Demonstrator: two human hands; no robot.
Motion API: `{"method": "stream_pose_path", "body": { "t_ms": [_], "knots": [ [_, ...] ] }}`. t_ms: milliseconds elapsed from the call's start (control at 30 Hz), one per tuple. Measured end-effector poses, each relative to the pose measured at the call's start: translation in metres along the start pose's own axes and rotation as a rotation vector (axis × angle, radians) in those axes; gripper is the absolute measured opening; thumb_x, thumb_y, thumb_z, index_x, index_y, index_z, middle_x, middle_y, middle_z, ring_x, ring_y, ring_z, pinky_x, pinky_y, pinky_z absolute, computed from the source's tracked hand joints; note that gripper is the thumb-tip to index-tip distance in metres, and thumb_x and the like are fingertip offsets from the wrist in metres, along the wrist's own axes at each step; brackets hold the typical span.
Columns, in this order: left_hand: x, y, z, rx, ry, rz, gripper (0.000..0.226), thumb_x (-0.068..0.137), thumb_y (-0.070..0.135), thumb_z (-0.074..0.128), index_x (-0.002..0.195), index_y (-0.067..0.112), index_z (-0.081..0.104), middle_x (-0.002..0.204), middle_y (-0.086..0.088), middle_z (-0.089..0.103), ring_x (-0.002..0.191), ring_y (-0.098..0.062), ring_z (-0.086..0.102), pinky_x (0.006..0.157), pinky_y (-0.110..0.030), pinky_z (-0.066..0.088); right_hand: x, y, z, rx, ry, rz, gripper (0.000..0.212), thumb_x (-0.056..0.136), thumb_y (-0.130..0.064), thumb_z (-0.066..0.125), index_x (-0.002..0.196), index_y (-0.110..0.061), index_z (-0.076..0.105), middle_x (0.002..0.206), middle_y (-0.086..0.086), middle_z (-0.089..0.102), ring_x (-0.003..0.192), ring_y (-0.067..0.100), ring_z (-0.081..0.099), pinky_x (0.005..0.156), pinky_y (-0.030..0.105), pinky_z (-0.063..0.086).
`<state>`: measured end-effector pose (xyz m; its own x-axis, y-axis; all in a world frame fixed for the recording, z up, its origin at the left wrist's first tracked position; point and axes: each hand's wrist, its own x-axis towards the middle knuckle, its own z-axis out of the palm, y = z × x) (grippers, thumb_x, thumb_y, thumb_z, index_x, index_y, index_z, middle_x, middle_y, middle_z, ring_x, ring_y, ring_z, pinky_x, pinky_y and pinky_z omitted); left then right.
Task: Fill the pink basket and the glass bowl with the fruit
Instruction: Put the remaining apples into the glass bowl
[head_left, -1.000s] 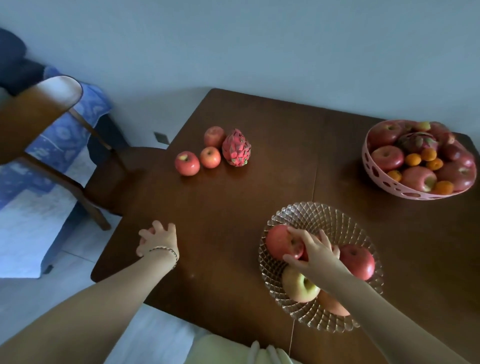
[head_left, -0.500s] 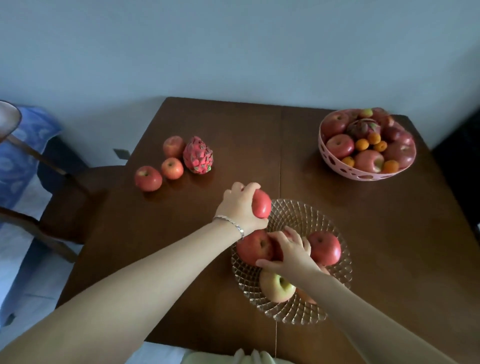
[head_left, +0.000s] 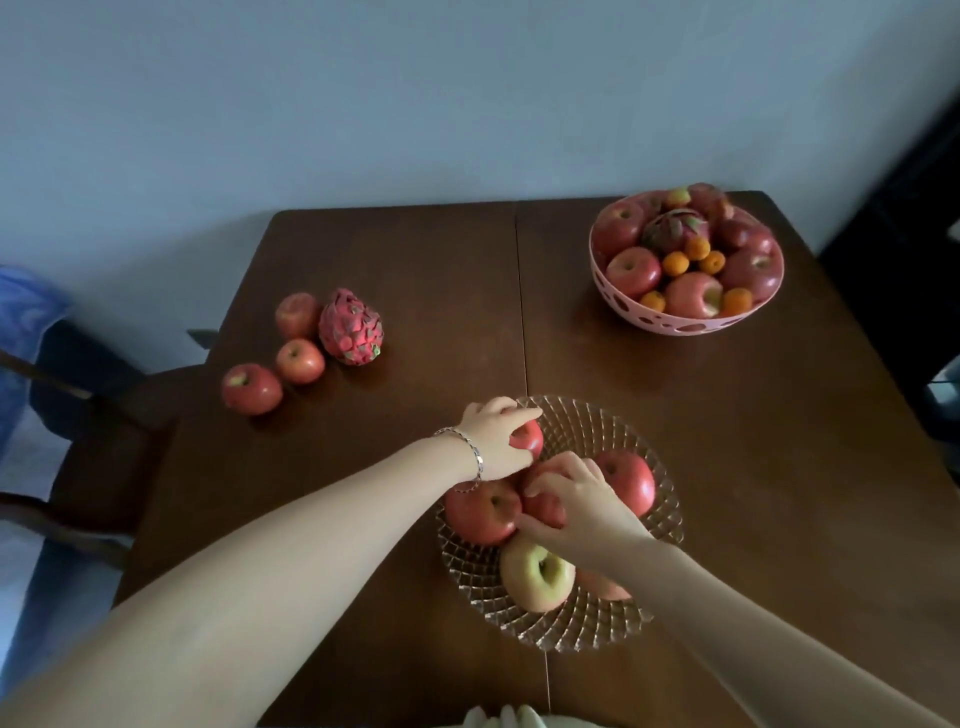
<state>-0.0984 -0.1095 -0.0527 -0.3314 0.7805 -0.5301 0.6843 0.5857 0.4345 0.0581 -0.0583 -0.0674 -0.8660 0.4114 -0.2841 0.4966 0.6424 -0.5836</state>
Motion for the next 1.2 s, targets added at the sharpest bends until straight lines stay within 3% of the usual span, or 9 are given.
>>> {"method": "stream_pose_path", "body": {
  "t_ms": [100,267,400,500,633,867,933,1033,1200],
  "knots": [
    [-0.003,-0.004,0.000,-0.077,0.058,0.052,0.059,0.091,0.023,0.053,0.145,0.026,0.028,0.154,0.004,0.021,0.141,-0.024,0.019,0.116,-0.036,0.020,0.009,0.000,-0.006,0.012,-0.031,0.024,0.030,0.084,-0.036,0.059,0.111,-0.024,0.061,0.118,-0.005,0.049,0.116,0.016,0.039,0.099,0.031,0.040],
    [-0.007,-0.007,0.007,-0.178,0.176,0.072,0.067,0.085,0.017,0.064,0.144,0.017,0.030,0.152,-0.001,0.029,0.141,-0.020,0.024,0.116,-0.031,0.021,0.026,-0.004,-0.012,0.037,0.018,0.157,0.040,0.082,-0.025,0.056,0.122,-0.017,0.052,0.128,0.002,0.047,0.123,0.022,0.041,0.096,0.033,0.042],
    [-0.006,-0.011,0.006,-0.162,0.169,0.083,0.066,0.084,0.021,0.065,0.142,0.018,0.033,0.151,0.001,0.029,0.140,-0.019,0.025,0.115,-0.030,0.021,0.030,-0.006,-0.014,-0.085,-0.118,0.270,0.063,0.073,-0.036,0.064,0.126,-0.010,0.039,0.118,0.009,0.053,0.125,0.024,0.036,0.094,0.033,0.043],
    [-0.004,-0.011,0.002,-0.175,0.165,0.074,0.066,0.082,0.021,0.067,0.141,0.018,0.037,0.149,0.002,0.032,0.137,-0.019,0.029,0.112,-0.029,0.025,0.034,-0.003,-0.014,-0.271,-0.148,0.223,0.054,0.069,-0.048,0.062,0.109,-0.015,0.049,0.109,0.004,0.058,0.120,0.023,0.044,0.103,0.037,0.031],
    [-0.004,-0.008,0.005,-0.148,0.179,0.086,0.065,0.083,0.020,0.066,0.141,0.017,0.037,0.149,0.003,0.032,0.136,-0.019,0.029,0.113,-0.028,0.025,0.038,0.006,-0.012,-0.331,-0.144,0.216,0.055,0.063,-0.058,0.060,0.103,-0.021,0.056,0.099,-0.005,0.064,0.106,0.019,0.056,0.108,0.041,0.022],
    [-0.004,0.001,0.013,-0.074,0.218,0.179,0.059,0.088,0.018,0.059,0.142,0.015,0.035,0.150,0.002,0.030,0.138,-0.020,0.023,0.113,-0.026,0.020,0.024,0.019,-0.011,-0.321,-0.018,0.187,0.063,0.061,-0.069,0.061,0.111,-0.029,0.057,0.101,-0.010,0.067,0.103,0.013,0.059,0.107,0.036,0.025],
    [-0.004,0.003,0.019,-0.038,0.209,0.189,0.055,0.091,0.017,0.054,0.142,0.017,0.034,0.153,0.001,0.024,0.142,-0.023,0.016,0.115,-0.030,0.019,0.019,0.018,-0.011,-0.333,-0.014,0.169,0.067,0.063,-0.071,0.060,0.116,-0.030,0.055,0.109,-0.010,0.065,0.110,0.013,0.056,0.107,0.036,0.023],
    [-0.008,0.007,0.030,0.094,0.165,0.140,0.049,0.097,0.020,0.039,0.144,0.025,0.026,0.158,0.004,0.003,0.146,-0.027,-0.006,0.117,-0.049,0.017,0.018,0.019,-0.016,-0.282,-0.074,0.151,0.063,0.074,-0.063,0.058,0.126,-0.028,0.049,0.126,-0.007,0.057,0.124,0.015,0.045,0.111,0.038,0.017],
    [-0.014,0.013,0.044,0.388,0.108,0.094,0.072,0.092,0.057,0.029,0.148,0.028,-0.004,0.155,0.000,-0.026,0.141,-0.027,-0.027,0.116,-0.056,-0.001,0.009,0.042,-0.044,-0.241,-0.226,0.180,0.056,0.085,-0.028,0.050,0.139,-0.026,0.038,0.146,-0.007,0.038,0.137,0.021,0.027,0.113,0.041,0.017]
  ]
}}
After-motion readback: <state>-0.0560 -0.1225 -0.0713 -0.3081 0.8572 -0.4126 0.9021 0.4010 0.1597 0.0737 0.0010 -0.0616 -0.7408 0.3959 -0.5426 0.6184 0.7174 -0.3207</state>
